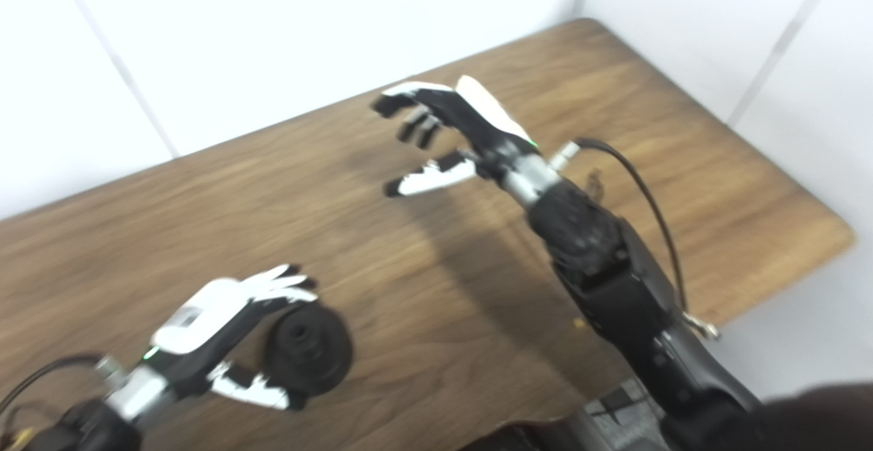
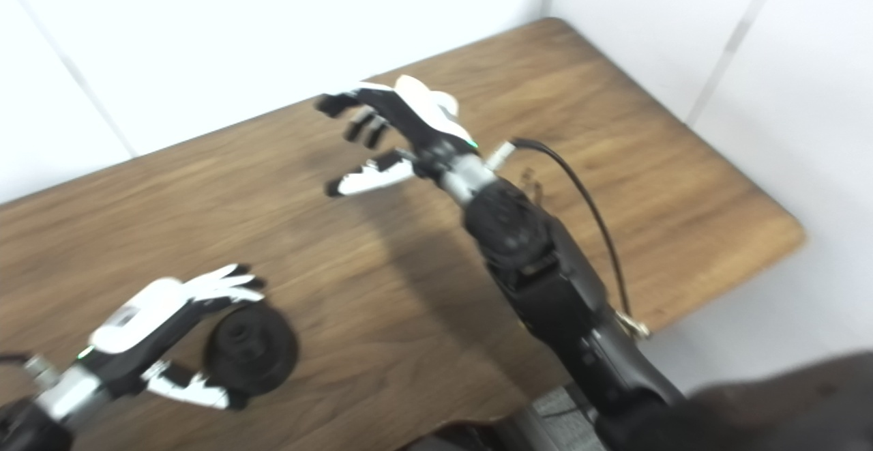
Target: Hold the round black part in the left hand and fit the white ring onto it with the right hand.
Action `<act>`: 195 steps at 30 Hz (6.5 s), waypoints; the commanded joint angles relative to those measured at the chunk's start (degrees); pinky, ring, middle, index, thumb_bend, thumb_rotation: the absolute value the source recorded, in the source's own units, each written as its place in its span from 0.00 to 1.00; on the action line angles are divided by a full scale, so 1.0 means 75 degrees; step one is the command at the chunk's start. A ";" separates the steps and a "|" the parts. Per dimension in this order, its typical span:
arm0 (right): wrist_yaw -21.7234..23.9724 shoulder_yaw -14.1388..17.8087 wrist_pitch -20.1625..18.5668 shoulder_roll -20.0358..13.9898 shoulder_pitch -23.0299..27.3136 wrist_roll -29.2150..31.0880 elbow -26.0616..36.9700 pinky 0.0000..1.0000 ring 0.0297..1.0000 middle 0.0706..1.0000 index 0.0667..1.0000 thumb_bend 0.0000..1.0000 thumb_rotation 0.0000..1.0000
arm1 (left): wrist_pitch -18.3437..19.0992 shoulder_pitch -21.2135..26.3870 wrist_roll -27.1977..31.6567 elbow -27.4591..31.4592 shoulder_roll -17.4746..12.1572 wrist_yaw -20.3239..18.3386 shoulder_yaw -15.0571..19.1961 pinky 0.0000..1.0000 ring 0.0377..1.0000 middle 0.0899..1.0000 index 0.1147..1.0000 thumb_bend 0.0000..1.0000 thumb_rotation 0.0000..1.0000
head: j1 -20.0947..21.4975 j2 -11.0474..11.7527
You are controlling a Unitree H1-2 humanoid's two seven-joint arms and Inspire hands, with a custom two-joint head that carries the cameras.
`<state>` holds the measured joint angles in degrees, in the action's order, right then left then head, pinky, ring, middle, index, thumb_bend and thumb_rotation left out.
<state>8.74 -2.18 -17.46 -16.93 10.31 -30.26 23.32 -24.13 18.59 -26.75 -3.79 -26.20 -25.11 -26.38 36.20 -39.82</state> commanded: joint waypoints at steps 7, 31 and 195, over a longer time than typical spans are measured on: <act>-0.0190 -0.0528 0.0466 -0.1364 0.0983 -0.2953 -0.0343 0.56 0.70 0.70 0.70 0.65 0.22 | -0.0240 0.0073 0.0186 -0.0063 -0.0408 -0.0256 0.0170 0.92 0.96 0.87 0.42 0.52 0.07 | 0.0273 0.0138; 0.3367 -0.0770 -0.0339 -0.2833 0.3042 -0.3021 -0.2865 0.92 0.89 0.83 0.77 0.83 0.37 | -0.0245 -0.0082 0.0066 0.0043 -0.0379 -0.0406 0.0227 0.92 0.96 0.87 0.42 0.52 0.07 | 0.0005 0.0162; 0.0830 -0.1658 0.0582 -0.2876 0.2992 -0.1411 -0.4875 0.69 0.76 0.71 0.45 0.52 0.13 | 0.0524 -0.0391 0.0096 0.0765 -0.0245 -0.0785 0.0412 0.92 0.97 0.88 0.42 0.52 0.08 | -0.2475 -0.0810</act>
<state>15.53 -15.83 -14.68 -36.19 29.97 -40.84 -15.54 -21.50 15.15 -25.18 0.88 -28.01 -29.99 -22.81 17.59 -45.87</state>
